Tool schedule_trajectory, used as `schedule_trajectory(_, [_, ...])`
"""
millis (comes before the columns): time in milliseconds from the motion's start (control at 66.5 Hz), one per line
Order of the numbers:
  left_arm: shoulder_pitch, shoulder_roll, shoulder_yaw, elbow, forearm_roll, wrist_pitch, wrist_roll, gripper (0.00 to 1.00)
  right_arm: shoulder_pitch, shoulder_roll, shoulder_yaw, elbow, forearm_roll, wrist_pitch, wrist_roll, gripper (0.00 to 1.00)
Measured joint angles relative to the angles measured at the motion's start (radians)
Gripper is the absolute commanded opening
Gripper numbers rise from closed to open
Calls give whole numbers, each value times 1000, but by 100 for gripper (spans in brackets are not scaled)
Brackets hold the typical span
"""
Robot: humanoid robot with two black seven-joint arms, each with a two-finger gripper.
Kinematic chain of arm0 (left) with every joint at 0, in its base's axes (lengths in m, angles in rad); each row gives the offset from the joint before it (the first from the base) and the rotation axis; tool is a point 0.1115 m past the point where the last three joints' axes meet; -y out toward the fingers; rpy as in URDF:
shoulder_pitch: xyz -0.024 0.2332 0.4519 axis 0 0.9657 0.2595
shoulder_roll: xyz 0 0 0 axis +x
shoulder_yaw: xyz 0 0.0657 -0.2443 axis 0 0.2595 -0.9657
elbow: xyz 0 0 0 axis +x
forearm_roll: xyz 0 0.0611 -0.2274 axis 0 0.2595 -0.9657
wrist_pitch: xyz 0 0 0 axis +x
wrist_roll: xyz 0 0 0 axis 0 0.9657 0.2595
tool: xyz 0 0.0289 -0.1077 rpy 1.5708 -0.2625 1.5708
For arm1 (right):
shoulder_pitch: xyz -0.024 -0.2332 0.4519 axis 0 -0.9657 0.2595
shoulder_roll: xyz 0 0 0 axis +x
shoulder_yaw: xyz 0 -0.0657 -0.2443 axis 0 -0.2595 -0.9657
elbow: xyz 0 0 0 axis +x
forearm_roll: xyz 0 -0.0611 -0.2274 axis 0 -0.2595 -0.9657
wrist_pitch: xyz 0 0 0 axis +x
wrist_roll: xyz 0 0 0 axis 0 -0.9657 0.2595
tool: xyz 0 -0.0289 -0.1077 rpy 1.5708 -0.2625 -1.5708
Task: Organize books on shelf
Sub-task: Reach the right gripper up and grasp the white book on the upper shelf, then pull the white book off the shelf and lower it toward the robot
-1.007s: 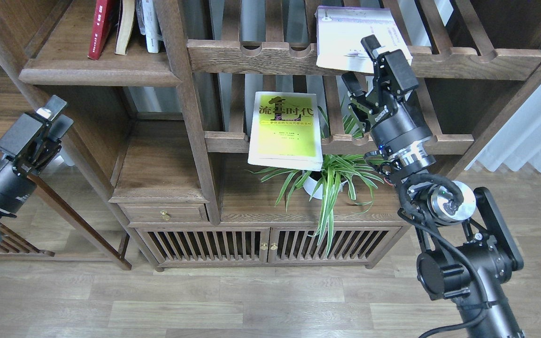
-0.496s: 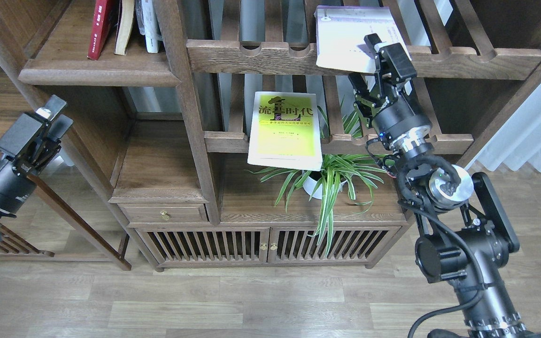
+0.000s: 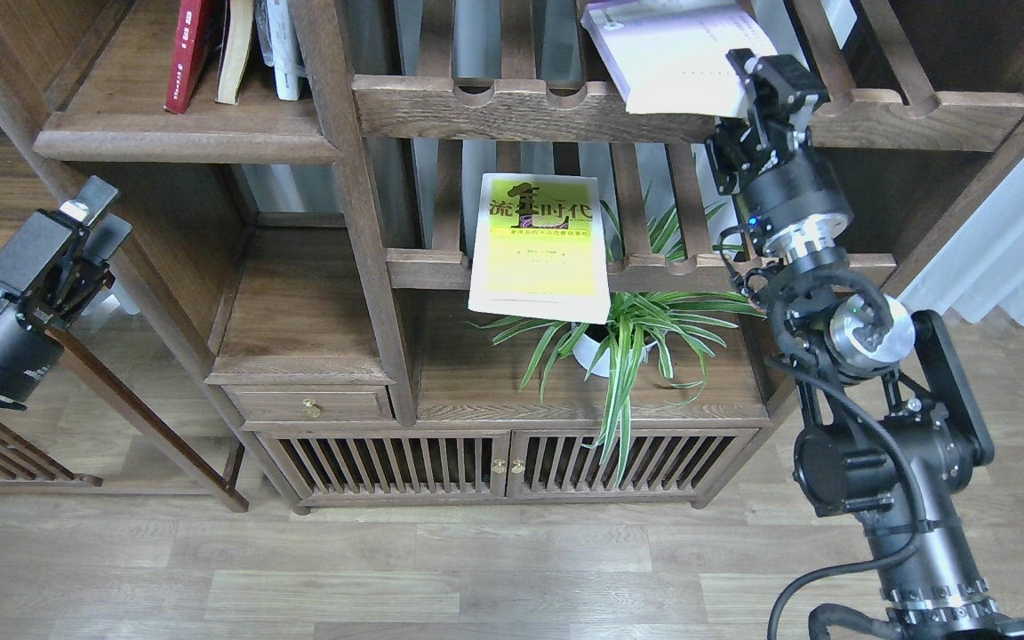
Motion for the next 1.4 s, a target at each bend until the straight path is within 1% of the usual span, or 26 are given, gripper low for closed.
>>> schedule_trajectory(150, [0,0,0,0,0,0,0,92,-26,0,-5,41,4,31,-2,6])
schedule_trajectory(195, [1,-1,0,1,0,0,0,93,-47,0,1,87,21,37,-3,6])
schedule_trajectory(286, [1,-4,0,7,0,0,0,93,-80,0,9,134,46,38,-3,6])
schedule_trajectory(421, [3,-8,0,19,0,0,0,93,-182,-20,42,206,99,59,-4,6])
schedule_trajectory(526, [3,-12,0,33,0,0,0,93,-285,-53,95,223,142,115,-10,6])
schedule_trajectory(706, [3,-33,5,56,0,0,0,93,-486,-158,157,228,291,248,-35,6])
schedule_trajectory(812, [4,-44,14,66,0,0,0,93,-618,-219,173,228,375,357,-57,6])
schedule_trajectory(932, [6,-53,23,77,0,0,0,93,-734,-250,188,219,431,453,-82,6])
schedule_trajectory(947, [6,-56,26,79,0,0,0,93,-777,-255,200,214,445,486,-89,6])
schedule_trajectory(1112, [6,-62,30,81,0,0,0,93,-879,-257,216,183,467,546,-93,6])
schedule_trajectory(1398, [27,-63,33,88,1,0,0,95,-983,-252,229,75,480,554,-100,7])
